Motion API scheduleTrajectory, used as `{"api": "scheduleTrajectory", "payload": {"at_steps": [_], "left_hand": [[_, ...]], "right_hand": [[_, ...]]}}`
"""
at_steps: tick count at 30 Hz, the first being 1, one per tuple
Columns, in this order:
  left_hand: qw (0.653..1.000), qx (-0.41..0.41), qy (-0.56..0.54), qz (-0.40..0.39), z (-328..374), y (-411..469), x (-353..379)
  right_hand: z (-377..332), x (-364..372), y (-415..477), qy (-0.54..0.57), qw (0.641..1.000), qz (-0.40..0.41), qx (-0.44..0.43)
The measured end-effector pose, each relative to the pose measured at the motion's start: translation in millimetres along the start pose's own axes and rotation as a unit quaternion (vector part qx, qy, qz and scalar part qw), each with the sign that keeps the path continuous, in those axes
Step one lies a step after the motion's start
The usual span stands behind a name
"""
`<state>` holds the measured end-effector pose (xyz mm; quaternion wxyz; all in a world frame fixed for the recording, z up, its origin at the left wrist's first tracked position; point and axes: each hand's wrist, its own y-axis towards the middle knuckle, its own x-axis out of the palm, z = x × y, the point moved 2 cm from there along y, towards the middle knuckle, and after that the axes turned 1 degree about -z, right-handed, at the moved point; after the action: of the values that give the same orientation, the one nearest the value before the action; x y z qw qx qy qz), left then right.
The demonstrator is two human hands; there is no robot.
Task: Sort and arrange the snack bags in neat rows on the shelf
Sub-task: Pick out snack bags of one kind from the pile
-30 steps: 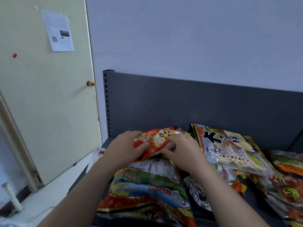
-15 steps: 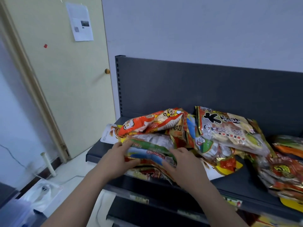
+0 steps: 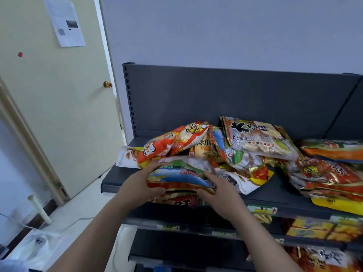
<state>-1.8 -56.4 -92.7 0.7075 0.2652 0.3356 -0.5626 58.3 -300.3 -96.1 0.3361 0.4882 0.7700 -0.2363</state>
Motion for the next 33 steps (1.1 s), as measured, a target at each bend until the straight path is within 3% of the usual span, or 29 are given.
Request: {"api": "scheduleTrajectory", "payload": {"at_steps": [14, 22, 33], "left_hand": [[0.994, 0.088, 0.001, 0.072, 24, -89, -24], [0.979, 0.161, -0.058, 0.11, 50, -105, -23], [0.956, 0.275, -0.091, 0.032, 167, -86, 61]], "right_hand": [[-29, -1, -104, 0.036, 0.984, 0.173, -0.019], [-36, -22, -140, 0.012, 0.963, 0.266, -0.03], [41, -101, -208, 0.0, 0.931, 0.359, 0.059]]}}
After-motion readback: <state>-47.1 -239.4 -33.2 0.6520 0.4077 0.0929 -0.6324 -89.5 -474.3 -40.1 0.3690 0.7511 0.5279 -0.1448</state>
